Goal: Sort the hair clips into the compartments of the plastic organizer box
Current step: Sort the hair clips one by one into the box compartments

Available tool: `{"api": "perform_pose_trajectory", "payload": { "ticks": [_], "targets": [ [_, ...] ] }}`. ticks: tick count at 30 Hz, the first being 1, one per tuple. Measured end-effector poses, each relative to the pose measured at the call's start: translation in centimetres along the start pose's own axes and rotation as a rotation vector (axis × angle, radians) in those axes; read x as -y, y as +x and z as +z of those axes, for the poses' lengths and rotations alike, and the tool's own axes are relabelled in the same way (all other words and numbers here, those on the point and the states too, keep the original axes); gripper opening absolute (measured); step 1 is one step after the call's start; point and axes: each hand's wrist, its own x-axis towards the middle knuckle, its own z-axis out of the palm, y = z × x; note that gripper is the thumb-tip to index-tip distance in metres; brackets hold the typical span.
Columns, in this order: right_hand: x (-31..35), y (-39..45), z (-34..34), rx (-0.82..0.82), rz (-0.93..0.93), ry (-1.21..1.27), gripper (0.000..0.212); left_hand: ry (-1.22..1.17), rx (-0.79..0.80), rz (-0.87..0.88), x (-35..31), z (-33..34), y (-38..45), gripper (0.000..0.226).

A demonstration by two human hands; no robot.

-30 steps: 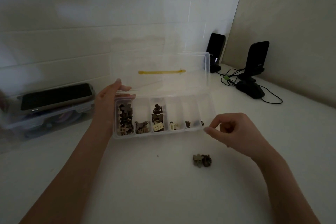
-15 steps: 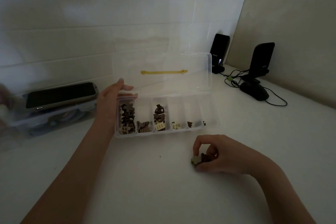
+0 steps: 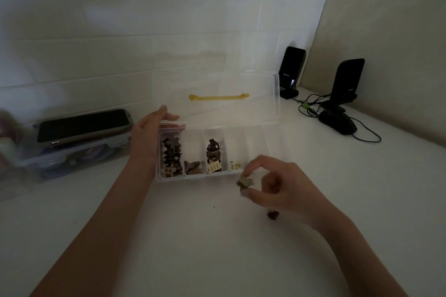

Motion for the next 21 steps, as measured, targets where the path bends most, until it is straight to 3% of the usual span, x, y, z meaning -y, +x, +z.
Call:
{"api": "perform_pose_trajectory", "payload": {
  "ticks": [11,21],
  "targets": [
    [6.0,7.3,5.3,-0.111,-0.202,-0.382,0.026,-0.013,-0.013,0.023,-0.3,0.1,0.0,0.029],
    [0.6,0.6,1.9,-0.244,-0.008,-0.253,0.019,-0.015,-0.023,0.025,-0.8,0.5,-0.7,0.030]
  ]
}}
